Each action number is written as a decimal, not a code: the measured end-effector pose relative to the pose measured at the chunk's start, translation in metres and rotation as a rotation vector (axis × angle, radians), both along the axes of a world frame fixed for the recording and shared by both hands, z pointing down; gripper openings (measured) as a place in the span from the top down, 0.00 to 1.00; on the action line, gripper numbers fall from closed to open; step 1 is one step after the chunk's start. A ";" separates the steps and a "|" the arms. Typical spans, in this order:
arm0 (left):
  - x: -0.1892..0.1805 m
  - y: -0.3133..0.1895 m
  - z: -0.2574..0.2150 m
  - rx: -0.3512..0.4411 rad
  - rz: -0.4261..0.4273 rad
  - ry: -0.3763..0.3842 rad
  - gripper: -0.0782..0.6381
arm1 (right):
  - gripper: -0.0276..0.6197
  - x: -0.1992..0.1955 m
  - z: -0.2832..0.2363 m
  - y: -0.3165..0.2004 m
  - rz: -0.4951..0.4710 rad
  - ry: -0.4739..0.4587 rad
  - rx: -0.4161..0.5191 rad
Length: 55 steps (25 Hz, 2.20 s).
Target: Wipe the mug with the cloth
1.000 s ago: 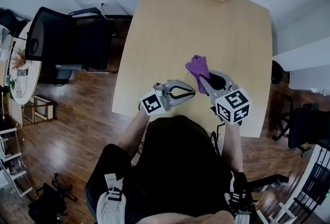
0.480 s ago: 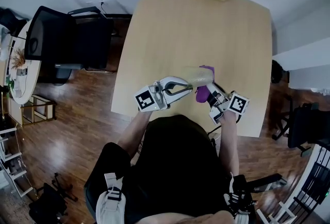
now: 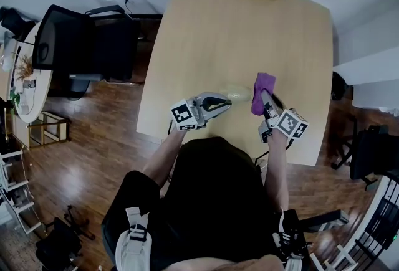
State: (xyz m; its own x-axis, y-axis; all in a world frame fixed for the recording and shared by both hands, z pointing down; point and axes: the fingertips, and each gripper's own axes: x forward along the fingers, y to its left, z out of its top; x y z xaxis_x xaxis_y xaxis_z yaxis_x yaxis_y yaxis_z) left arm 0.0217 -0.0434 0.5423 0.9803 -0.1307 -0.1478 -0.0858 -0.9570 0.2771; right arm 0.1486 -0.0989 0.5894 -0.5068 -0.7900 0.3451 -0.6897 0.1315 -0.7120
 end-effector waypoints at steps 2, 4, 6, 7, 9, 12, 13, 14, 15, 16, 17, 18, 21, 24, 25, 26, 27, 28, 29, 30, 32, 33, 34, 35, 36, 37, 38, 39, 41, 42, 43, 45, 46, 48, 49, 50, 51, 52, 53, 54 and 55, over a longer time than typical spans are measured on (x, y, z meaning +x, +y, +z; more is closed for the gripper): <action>0.001 -0.004 0.017 -0.061 -0.004 0.000 0.83 | 0.86 -0.007 -0.004 -0.004 -0.031 0.080 0.026; 0.004 -0.008 0.037 -0.122 -0.011 -0.008 0.83 | 0.86 -0.018 0.001 -0.004 -0.087 0.148 0.036; 0.008 -0.012 0.063 -0.179 -0.016 -0.020 0.83 | 0.86 -0.031 0.014 0.000 -0.147 0.217 0.026; 0.009 -0.014 0.077 -0.202 -0.019 -0.020 0.83 | 0.86 -0.038 0.023 0.001 -0.176 0.239 0.014; 0.012 -0.017 0.100 -0.251 -0.024 -0.025 0.83 | 0.86 -0.050 0.043 0.004 -0.221 0.254 -0.019; 0.018 -0.019 0.125 -0.315 -0.012 -0.065 0.83 | 0.86 -0.058 0.073 0.003 -0.264 0.286 -0.065; 0.018 -0.020 0.133 -0.331 -0.009 -0.080 0.83 | 0.86 -0.060 0.083 0.003 -0.276 0.304 -0.078; 0.017 -0.020 0.141 -0.349 -0.011 -0.093 0.83 | 0.86 -0.062 0.091 0.003 -0.290 0.321 -0.092; 0.015 -0.021 0.148 -0.364 -0.014 -0.104 0.83 | 0.86 -0.064 0.099 0.003 -0.303 0.334 -0.108; 0.014 -0.021 0.154 -0.376 -0.017 -0.116 0.83 | 0.86 -0.067 0.107 0.003 -0.316 0.341 -0.124; 0.013 -0.021 0.160 -0.383 -0.016 -0.130 0.83 | 0.86 -0.069 0.113 0.004 -0.327 0.344 -0.141; 0.012 -0.020 0.164 -0.385 -0.013 -0.143 0.83 | 0.86 -0.071 0.119 0.005 -0.336 0.343 -0.156; 0.010 -0.017 0.170 -0.387 -0.006 -0.157 0.83 | 0.86 -0.076 0.128 0.009 -0.350 0.330 -0.181; 0.005 -0.017 0.173 -0.408 -0.006 -0.163 0.83 | 0.86 -0.081 0.130 0.011 -0.357 0.322 -0.187; 0.004 -0.017 0.175 -0.422 -0.009 -0.171 0.83 | 0.86 -0.082 0.132 0.012 -0.360 0.320 -0.190; 0.002 -0.017 0.177 -0.438 -0.012 -0.179 0.82 | 0.86 -0.083 0.134 0.014 -0.364 0.316 -0.193; 0.001 -0.017 0.179 -0.459 -0.011 -0.184 0.81 | 0.86 -0.084 0.135 0.016 -0.368 0.311 -0.194; 0.000 -0.017 0.179 -0.486 -0.004 -0.186 0.74 | 0.86 -0.086 0.136 0.018 -0.371 0.306 -0.193; 0.000 -0.015 0.180 -0.518 0.008 -0.191 0.68 | 0.86 -0.088 0.135 0.020 -0.373 0.301 -0.190; -0.002 -0.014 0.181 -0.553 0.020 -0.200 0.64 | 0.86 -0.090 0.135 0.023 -0.375 0.296 -0.187; -0.005 -0.011 0.183 -0.626 0.035 -0.216 0.59 | 0.86 -0.092 0.135 0.030 -0.380 0.285 -0.184; -0.007 -0.011 0.184 -0.662 0.038 -0.212 0.58 | 0.86 -0.092 0.135 0.034 -0.382 0.275 -0.185; -0.009 -0.011 0.182 -0.694 0.039 -0.200 0.58 | 0.86 -0.092 0.135 0.038 -0.384 0.259 -0.189; -0.011 -0.012 0.181 -0.723 0.040 -0.187 0.58 | 0.86 -0.092 0.136 0.044 -0.385 0.239 -0.196; -0.013 -0.014 0.180 -0.752 0.037 -0.178 0.58 | 0.86 -0.092 0.137 0.049 -0.384 0.218 -0.204; -0.015 -0.016 0.182 -0.780 0.031 -0.180 0.58 | 0.86 -0.091 0.138 0.055 -0.382 0.198 -0.213; -0.017 -0.017 0.186 -0.806 0.025 -0.197 0.59 | 0.86 -0.092 0.139 0.060 -0.379 0.182 -0.220; -0.018 -0.018 0.190 -0.829 0.023 -0.220 0.62 | 0.86 -0.092 0.139 0.063 -0.376 0.168 -0.226; -0.019 -0.018 0.197 -0.872 0.032 -0.249 0.71 | 0.86 -0.094 0.140 0.069 -0.374 0.151 -0.233; -0.018 -0.018 0.197 -0.891 0.040 -0.241 0.73 | 0.86 -0.095 0.141 0.071 -0.374 0.148 -0.236; -0.017 -0.017 0.195 -0.903 0.049 -0.224 0.77 | 0.86 -0.095 0.142 0.074 -0.374 0.147 -0.240; -0.015 -0.015 0.191 -0.895 0.061 -0.200 0.82 | 0.86 -0.092 0.143 0.079 -0.367 0.137 -0.249; -0.014 -0.014 0.188 -0.871 0.060 -0.195 0.83 | 0.86 -0.090 0.143 0.081 -0.359 0.123 -0.254; -0.014 -0.015 0.181 -0.802 0.048 -0.173 0.83 | 0.86 -0.083 0.137 0.080 -0.325 0.087 -0.257; -0.015 -0.016 0.174 -0.760 0.036 -0.151 0.83 | 0.86 -0.078 0.130 0.077 -0.303 0.072 -0.250; -0.016 -0.018 0.164 -0.715 0.020 -0.123 0.83 | 0.86 -0.071 0.121 0.071 -0.279 0.061 -0.236; -0.016 -0.021 0.153 -0.670 0.004 -0.091 0.83 | 0.86 -0.065 0.110 0.062 -0.256 0.054 -0.215; -0.016 -0.024 0.141 -0.624 -0.011 -0.063 0.83 | 0.86 -0.059 0.095 0.053 -0.237 0.052 -0.186; -0.015 -0.026 0.129 -0.574 -0.020 -0.047 0.83 | 0.86 -0.055 0.078 0.042 -0.224 0.056 -0.151; -0.013 -0.028 0.117 -0.522 -0.026 -0.044 0.83 | 0.86 -0.054 0.057 0.031 -0.218 0.065 -0.109; -0.010 -0.029 0.105 -0.469 -0.030 -0.051 0.83 | 0.86 -0.056 0.035 0.022 -0.220 0.081 -0.059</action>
State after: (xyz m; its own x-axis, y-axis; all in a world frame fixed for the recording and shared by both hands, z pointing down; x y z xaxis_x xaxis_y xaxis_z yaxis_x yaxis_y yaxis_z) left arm 0.0113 -0.0726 0.6474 0.9796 -0.1999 -0.0181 -0.1357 -0.7262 0.6739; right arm 0.0928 -0.0773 0.6242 -0.6331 -0.6411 0.4338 -0.7042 0.2443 -0.6667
